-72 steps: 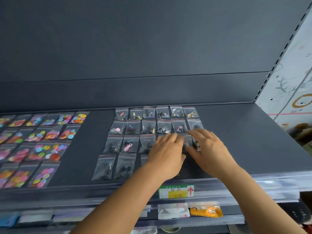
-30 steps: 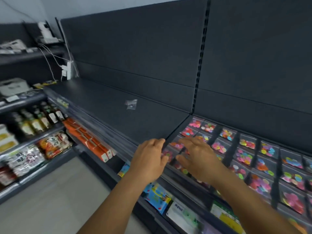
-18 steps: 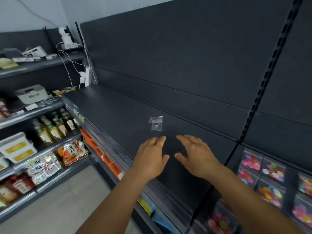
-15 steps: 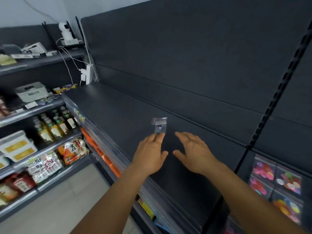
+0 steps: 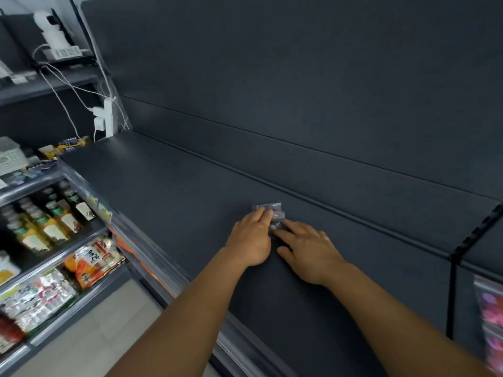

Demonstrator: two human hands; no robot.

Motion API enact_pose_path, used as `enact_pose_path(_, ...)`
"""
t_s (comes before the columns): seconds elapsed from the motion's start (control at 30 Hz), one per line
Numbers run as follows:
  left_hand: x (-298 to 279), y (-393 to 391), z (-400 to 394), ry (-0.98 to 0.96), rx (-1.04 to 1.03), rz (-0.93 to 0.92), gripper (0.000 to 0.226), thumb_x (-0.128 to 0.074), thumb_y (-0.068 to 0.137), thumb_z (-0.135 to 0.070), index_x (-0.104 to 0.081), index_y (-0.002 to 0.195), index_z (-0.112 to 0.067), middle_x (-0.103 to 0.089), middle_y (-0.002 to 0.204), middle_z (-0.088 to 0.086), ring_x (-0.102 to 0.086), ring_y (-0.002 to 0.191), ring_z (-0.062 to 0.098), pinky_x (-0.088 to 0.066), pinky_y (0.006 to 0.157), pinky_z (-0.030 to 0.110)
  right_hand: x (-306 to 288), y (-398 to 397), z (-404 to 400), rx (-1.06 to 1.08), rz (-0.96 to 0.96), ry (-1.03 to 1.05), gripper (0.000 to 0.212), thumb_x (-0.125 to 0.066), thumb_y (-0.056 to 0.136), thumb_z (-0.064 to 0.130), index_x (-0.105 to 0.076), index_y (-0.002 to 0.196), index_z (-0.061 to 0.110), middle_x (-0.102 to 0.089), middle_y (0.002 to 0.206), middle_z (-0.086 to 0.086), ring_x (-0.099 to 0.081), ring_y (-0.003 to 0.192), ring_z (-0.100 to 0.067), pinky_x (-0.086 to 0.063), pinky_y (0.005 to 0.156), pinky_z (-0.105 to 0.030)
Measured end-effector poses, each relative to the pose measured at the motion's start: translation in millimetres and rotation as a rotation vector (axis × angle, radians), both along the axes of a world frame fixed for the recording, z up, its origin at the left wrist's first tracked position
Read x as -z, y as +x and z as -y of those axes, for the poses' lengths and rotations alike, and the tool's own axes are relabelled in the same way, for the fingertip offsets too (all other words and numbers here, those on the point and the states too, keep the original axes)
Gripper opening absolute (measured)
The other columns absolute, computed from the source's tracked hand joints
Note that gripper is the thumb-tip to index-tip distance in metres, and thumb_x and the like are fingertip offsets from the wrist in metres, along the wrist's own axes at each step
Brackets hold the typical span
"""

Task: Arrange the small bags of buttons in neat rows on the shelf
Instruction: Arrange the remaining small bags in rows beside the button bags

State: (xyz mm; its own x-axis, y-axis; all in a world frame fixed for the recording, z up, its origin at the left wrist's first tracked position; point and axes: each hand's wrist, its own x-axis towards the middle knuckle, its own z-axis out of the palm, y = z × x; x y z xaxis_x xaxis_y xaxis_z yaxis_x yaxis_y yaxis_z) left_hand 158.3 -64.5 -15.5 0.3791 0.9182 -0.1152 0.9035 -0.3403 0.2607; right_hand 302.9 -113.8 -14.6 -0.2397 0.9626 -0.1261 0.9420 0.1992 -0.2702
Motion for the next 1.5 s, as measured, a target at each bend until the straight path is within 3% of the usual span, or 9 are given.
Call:
enact_pose_path(0.3,5.3,-16.3,-33.8,0.064,0.205,-0.031,0.055,-0.032,0.097,-0.023,-0.017,0.150,-0.024,-0.019,0.153,-0.005,-0.022,0.135,0.020,-0.019,0.112,0.035,-4.7,7.4,2.1,0.415,0.062,0.058,0.043,-0.034,0.098,0.041,-0.042,0.138,0.027,-0.035,0.148,0.003,-0.029,0.137,-0.020,-0.026,0.111,-0.037)
enact_pose_path(0.53,4.0,-22.7,-30.2,-0.017,0.493,0.282,0.031,-0.036,0.099,-0.016,-0.053,0.124,-0.021,-0.046,0.142,-0.009,-0.027,0.140,0.008,-0.023,0.111,0.027,-1.3,0.2,-6.0,0.705,-0.072,0.164,0.029,-0.044,0.095,0.033,-0.060,0.104,0.010,-0.058,0.115,-0.009,-0.046,0.114,-0.029,-0.041,0.084,-0.031)
enact_pose_path(0.63,4.6,-18.6,-26.8,0.050,0.347,0.358,0.027,-0.044,0.098,-0.025,-0.053,0.123,-0.017,-0.051,0.132,-0.003,-0.042,0.127,0.016,-0.035,0.103,0.028,-2.7,-5.1,-12.3,0.834,-0.147,0.174,0.039,-0.049,0.093,0.037,-0.051,0.121,0.008,-0.051,0.125,-0.012,-0.038,0.122,-0.031,-0.036,0.095,-0.034)
enact_pose_path(0.73,4.5,-14.0,-22.3,0.132,0.096,0.205,0.046,-0.042,0.097,-0.044,-0.046,0.132,-0.014,-0.044,0.130,0.005,-0.037,0.121,0.024,-0.033,0.100,0.033,-3.2,-9.5,-20.1,0.909,-0.161,0.123,0.047,-0.051,0.091,0.039,-0.046,0.127,0.008,-0.044,0.131,-0.014,-0.033,0.124,-0.032,-0.035,0.098,-0.038)
enact_pose_path(0.83,8.6,-10.2,-18.8,0.133,0.056,0.116,0.057,-0.046,0.090,-0.056,-0.048,0.128,-0.014,-0.041,0.127,0.006,-0.034,0.119,0.025,-0.031,0.101,0.034,0.7,-11.0,-32.1,0.974,-0.211,0.058,0.042,-0.057,0.086,0.035,-0.053,0.118,0.008,-0.053,0.122,-0.015,-0.045,0.117,-0.033,-0.042,0.088,-0.036)
enact_pose_path(1.0,8.0,-4.3,-23.9,0.036,0.034,0.256,0.042,-0.061,0.086,-0.047,-0.056,0.116,-0.019,-0.045,0.122,0.004,-0.038,0.116,0.026,-0.035,0.097,0.033,-5.7,-15.2,-34.8,0.971,-0.336,0.024,0.005,-0.059,0.079,0.015,-0.064,0.080,0.017,-0.066,0.081,-0.006,-0.058,0.071,-0.023,-0.044,0.059,-0.025)
enact_pose_path(1.2,0.6,5.9,-15.8,-0.140,0.113,0.568,0.012,-0.064,0.084,-0.023,-0.059,0.094,-0.018,-0.063,0.090,-0.003,-0.058,0.089,0.018,-0.044,0.068,0.026,-8.2,-15.4,-2.4,0.989,-0.649,0.175,0.004,-0.057,0.085,0.013,-0.060,0.084,0.017,-0.059,0.076,0.001,-0.051,0.065,-0.013,-0.038,0.051,-0.022)
enact_pose_path(1.33,-19.0,23.6,6.5,-0.326,0.124,0.832,0.006,-0.065,0.081,-0.015,-0.060,0.083,-0.019,-0.056,0.066,-0.012,-0.048,0.054,0.004,-0.036,0.046,0.013,-20.9,-5.8,33.9,1.095,-0.959,0.283,0.007,-0.060,0.080,0.008,-0.058,0.083,0.013,-0.061,0.068,-0.001,-0.053,0.062,-0.015,-0.047,0.060,-0.031)
enact_pose_path(1.5,-35.7,61.8,54.7,-0.439,0.267,0.864,0.004,-0.061,0.083,-0.016,-0.062,0.086,-0.014,-0.062,0.071,-0.002,-0.050,0.057,0.010,-0.041,0.054,0.025,-38.7,18.3,90.0,1.133,-1.204,0.402,0.020,-0.063,0.083,0.002,-0.064,0.098,0.015,-0.071,0.087,-0.002,-0.065,0.074,-0.011,-0.054,0.069,-0.024)
